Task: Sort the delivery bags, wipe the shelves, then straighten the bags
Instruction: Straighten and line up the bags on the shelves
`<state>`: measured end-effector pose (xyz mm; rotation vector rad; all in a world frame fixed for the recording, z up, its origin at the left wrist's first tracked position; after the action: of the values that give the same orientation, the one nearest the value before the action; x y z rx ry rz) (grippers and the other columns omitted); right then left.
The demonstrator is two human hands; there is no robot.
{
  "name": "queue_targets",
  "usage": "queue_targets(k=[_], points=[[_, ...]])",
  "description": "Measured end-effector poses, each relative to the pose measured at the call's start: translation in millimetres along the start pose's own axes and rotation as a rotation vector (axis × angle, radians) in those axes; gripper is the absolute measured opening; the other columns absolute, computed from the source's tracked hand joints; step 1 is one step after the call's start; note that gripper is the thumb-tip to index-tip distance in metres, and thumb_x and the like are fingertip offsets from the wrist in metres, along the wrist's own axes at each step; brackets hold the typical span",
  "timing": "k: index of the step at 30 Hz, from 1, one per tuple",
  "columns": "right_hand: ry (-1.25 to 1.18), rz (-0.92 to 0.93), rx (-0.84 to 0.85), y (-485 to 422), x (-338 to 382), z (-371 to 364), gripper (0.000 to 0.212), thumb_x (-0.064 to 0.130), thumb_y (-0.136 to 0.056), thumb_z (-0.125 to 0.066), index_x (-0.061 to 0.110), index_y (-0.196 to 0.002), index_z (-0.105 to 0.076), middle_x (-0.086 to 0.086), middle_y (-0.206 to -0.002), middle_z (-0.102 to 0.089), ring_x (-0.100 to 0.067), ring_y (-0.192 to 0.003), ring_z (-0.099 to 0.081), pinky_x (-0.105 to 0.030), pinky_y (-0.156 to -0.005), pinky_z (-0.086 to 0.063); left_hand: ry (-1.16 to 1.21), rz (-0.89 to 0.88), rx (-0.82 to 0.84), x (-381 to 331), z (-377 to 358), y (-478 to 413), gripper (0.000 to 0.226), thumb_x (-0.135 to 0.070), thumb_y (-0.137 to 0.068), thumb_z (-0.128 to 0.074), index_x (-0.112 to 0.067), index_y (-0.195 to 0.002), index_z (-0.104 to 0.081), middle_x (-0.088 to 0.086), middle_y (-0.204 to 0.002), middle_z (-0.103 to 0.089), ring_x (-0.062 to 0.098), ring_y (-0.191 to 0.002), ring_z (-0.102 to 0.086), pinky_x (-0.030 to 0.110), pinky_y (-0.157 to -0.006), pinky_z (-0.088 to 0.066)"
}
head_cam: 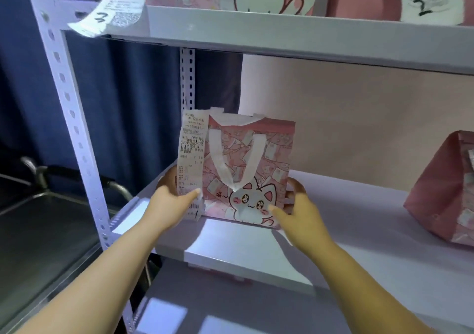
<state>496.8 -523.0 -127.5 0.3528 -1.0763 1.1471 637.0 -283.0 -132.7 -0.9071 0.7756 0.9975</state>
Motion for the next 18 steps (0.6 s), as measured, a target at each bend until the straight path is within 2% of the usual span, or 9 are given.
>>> queue_targets(k=[3, 6, 10, 12, 14, 16, 18], points=[[-0.018, -0.016, -0.049, -3, -1, -4, 0.051, 0.019, -0.083, -0.068, 0.046, -0.111, -0.034, 0.025, -0.097, -0.056, -0.006, -0.091, -0.062, -0.042, -0.081, -0.057, 0.036, -0.056, 0.067, -1, -1, -6, 0.058, -0.024, -0.081, -0.068, -0.029, -0.132, -0.04, -0.003, -0.125, -0.058, 0.018, -0.113, -0.056, 0.041, -0.093, -0.049], [-0.018, -0.023, -0.08, -3, -2, -5, 0.049, 0.019, -0.081, -0.07, 0.042, -0.11, -0.037, 0.025, -0.1, -0.057, -0.001, -0.089, -0.06, -0.041, -0.079, -0.058, 0.024, -0.08, 0.09, 1, -2, -11, 0.062, -0.022, -0.08, -0.069, -0.028, -0.134, -0.038, 0.0, -0.128, -0.056, 0.022, -0.117, -0.053, 0.049, -0.096, -0.046], [-0.001, -0.043, -0.091, -1, -3, -1, 0.044, 0.024, -0.082, -0.07, 0.038, -0.112, -0.042, 0.028, -0.101, -0.054, -0.013, -0.101, -0.06, -0.04, -0.088, -0.054, -0.043, -0.056, 0.025, 6, 5, -13, 0.066, -0.03, -0.081, -0.066, -0.031, -0.137, -0.033, 0.003, -0.131, -0.05, 0.025, -0.115, -0.053, 0.045, -0.096, -0.046], [0.05, -0.055, -0.122, 0, -5, 7, 0.044, 0.028, -0.084, -0.068, 0.032, -0.12, -0.044, 0.015, -0.117, -0.056, -0.018, -0.111, -0.055, -0.037, -0.092, -0.048, -0.097, -0.046, -0.063, 6, 14, -10, 0.074, -0.035, -0.081, -0.065, -0.027, -0.143, -0.025, 0.006, -0.136, -0.041, 0.027, -0.118, -0.049, 0.038, -0.095, -0.043], [0.06, -0.061, -0.162, 3, -6, 19, 0.048, 0.031, -0.084, -0.067, 0.025, -0.127, -0.045, 0.008, -0.125, -0.053, -0.017, -0.111, -0.053, -0.034, -0.091, -0.045, -0.162, -0.065, -0.159, -4, 24, -3, 0.078, -0.037, -0.082, -0.065, -0.023, -0.145, -0.021, 0.006, -0.139, -0.034, 0.028, -0.126, -0.037, 0.038, -0.095, -0.038], [0.031, -0.041, -0.193, 7, -4, 33, 0.043, 0.031, -0.084, -0.067, 0.024, -0.123, -0.049, 0.011, -0.118, -0.054, -0.011, -0.104, -0.054, -0.027, -0.084, -0.044, -0.219, -0.141, -0.213, -22, 30, 6, 0.07, -0.038, -0.082, -0.064, -0.023, -0.141, -0.03, 0.005, -0.137, -0.036, 0.029, -0.129, -0.028, 0.039, -0.098, -0.034], [-0.001, -0.011, -0.203, 13, -2, 47, 0.029, 0.029, -0.085, -0.067, 0.027, -0.112, -0.055, 0.014, -0.108, -0.06, -0.005, -0.097, -0.058, -0.02, -0.079, -0.044, -0.256, -0.252, -0.223, -46, 27, 14, 0.056, -0.039, -0.082, -0.063, -0.024, -0.132, -0.042, 0.007, -0.131, -0.044, 0.029, -0.124, -0.033, 0.036, -0.096, -0.032]])
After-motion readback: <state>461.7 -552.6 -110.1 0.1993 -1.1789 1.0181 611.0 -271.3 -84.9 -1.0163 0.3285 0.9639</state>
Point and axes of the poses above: each hand's wrist, its own y-axis away from the middle knuckle, its own z-axis out of the back of the hand, x = y × z, the point moved 9 cm from there along -y, towards the middle knuckle
